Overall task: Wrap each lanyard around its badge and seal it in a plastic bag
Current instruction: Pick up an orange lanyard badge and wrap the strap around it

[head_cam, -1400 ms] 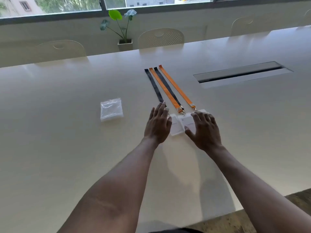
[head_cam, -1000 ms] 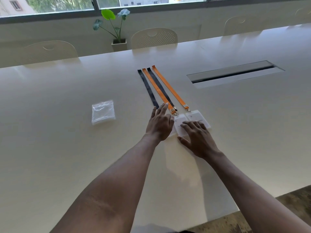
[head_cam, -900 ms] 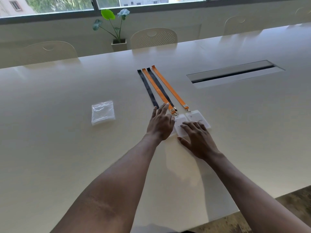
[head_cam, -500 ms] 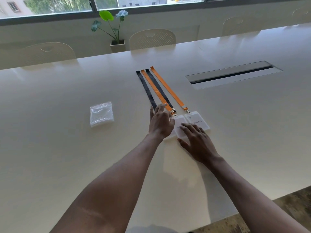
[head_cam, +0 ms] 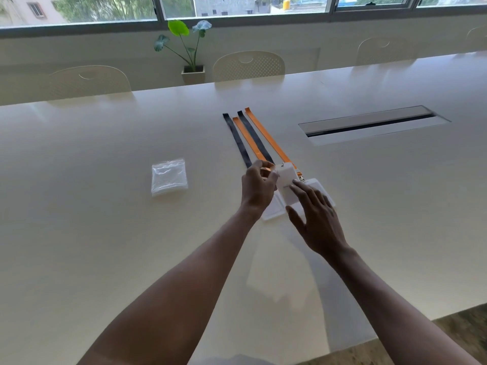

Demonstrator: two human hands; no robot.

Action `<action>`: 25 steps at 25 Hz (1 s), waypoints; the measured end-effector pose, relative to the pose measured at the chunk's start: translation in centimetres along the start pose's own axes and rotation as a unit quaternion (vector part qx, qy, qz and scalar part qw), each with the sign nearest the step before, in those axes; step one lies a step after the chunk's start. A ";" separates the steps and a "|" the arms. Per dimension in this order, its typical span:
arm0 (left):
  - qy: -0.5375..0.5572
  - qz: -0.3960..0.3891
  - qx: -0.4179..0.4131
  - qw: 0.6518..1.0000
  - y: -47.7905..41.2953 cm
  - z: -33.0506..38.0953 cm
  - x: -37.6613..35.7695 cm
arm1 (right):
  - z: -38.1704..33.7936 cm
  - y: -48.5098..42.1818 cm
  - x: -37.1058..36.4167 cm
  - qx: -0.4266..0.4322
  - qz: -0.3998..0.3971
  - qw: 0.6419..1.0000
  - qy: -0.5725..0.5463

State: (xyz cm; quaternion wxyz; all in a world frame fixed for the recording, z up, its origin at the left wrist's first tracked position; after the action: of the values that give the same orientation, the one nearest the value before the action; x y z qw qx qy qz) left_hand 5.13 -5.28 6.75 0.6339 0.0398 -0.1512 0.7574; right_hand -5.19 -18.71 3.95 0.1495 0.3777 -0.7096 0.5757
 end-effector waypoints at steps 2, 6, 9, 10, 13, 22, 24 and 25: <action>0.030 0.025 0.000 0.999 -0.5 1.5 1.5 | -1.1 -1.4 1.1 -0.006 0.053 0.998 -0.030; 0.082 0.065 0.014 0.994 -1.6 4.2 5.8 | -2.9 -5.0 2.1 -0.082 0.129 0.983 -0.103; 0.097 0.077 0.039 0.992 -2.0 5.1 9.0 | -4.8 -7.5 1.6 -0.145 0.125 0.967 -0.166; 0.102 0.075 0.044 0.991 -2.0 5.3 10.0 | -5.6 -8.3 1.3 -0.154 0.116 0.964 -0.182; 0.125 0.050 0.060 0.989 -1.3 5.5 12.7 | -8.1 -9.7 0.0 -0.154 0.081 0.961 -0.214; 0.274 -0.003 0.202 0.940 3.4 1.7 19.5 | -15.3 -8.1 -4.5 -0.120 -0.004 0.938 -0.326; 0.298 -0.009 0.220 0.929 4.4 0.7 20.3 | -16.0 -7.0 -5.8 -0.152 -0.035 0.925 -0.347; 0.303 -0.012 0.226 0.926 4.9 0.2 20.6 | -16.4 -6.5 -6.1 -0.159 -0.041 0.919 -0.357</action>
State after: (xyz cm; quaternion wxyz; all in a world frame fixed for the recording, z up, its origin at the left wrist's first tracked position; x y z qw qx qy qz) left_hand -3.65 13.47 11.24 0.6328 -0.0477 0.2243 0.7396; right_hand -0.12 -1.55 9.41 -0.0323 0.5583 -0.7821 0.2751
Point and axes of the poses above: each hand's wrist, its own y-axis away from the middle knuckle, its own x-axis out of the back of the hand, z = x × y, the point moved 6 cm from there along -y, towards the middle knuckle, and after that the axes turned 15 degrees about z, right-handed, at the moved point
